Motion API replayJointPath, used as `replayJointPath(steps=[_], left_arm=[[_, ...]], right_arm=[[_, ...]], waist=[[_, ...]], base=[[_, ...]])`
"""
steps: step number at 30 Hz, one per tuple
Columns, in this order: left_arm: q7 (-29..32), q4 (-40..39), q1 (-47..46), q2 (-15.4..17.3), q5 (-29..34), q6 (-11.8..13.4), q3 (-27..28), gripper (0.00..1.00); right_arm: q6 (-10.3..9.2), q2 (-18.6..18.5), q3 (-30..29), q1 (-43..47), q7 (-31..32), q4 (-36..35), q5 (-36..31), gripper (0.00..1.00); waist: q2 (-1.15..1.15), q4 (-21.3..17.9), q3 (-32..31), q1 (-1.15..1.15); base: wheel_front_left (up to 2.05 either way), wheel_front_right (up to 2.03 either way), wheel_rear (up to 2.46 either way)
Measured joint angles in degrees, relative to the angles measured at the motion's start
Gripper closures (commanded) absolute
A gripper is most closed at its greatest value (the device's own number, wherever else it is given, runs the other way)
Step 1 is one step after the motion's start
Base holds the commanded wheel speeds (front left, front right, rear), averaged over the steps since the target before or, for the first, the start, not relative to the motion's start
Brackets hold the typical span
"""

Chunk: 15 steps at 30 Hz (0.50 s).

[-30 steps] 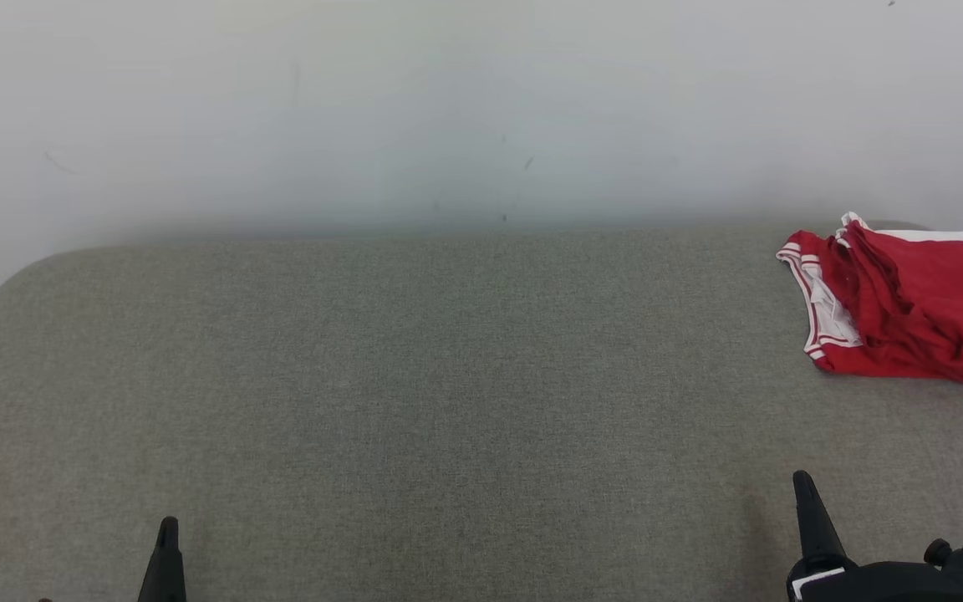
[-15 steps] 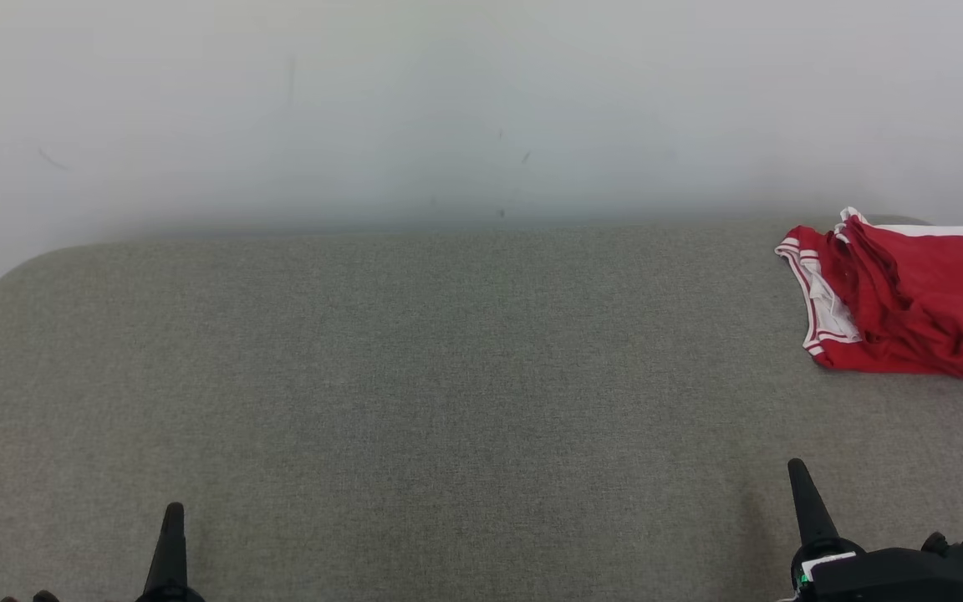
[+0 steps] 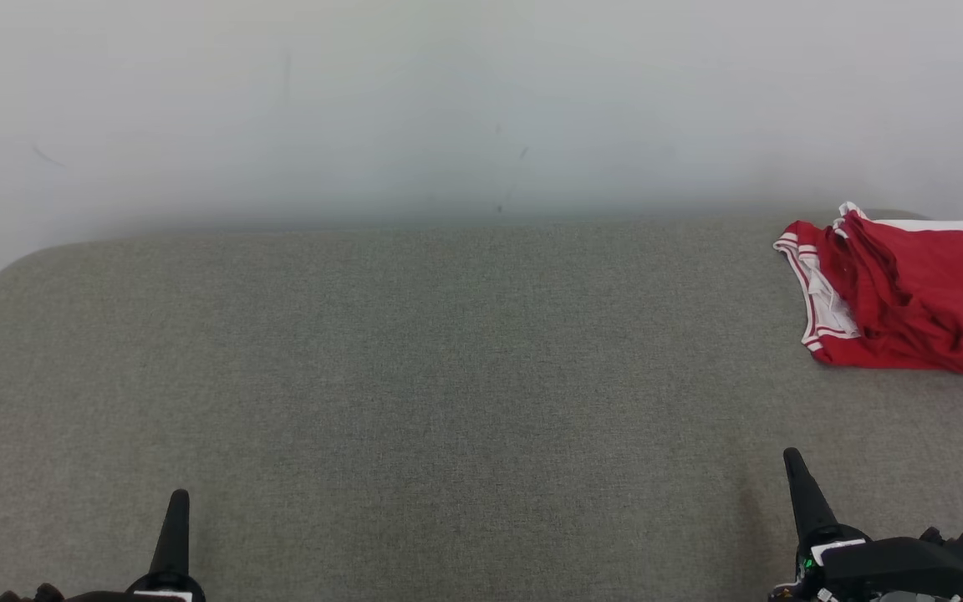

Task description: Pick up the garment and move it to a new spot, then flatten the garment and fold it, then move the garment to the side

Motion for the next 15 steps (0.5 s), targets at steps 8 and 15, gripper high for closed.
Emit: replayJointPath(steps=[8,15], left_arm=[[0.8,0.1,-0.7,-0.1,-3.6,-0.3,0.1,1.00],[1.7,0.3,-1.2,-0.3,-7.0,-0.4,0.2,1.00]], right_arm=[[0.00,0.1,-0.1,-0.8,0.8,0.1,3.5,1.00],[0.00,0.2,-0.2,-1.3,1.7,0.3,6.8,1.00]], waist=[[0.00,-0.1,0.2,0.00],[0.00,-0.2,0.5,0.00]], base=[[0.00,0.00,0.00],[0.00,0.00,0.00]])
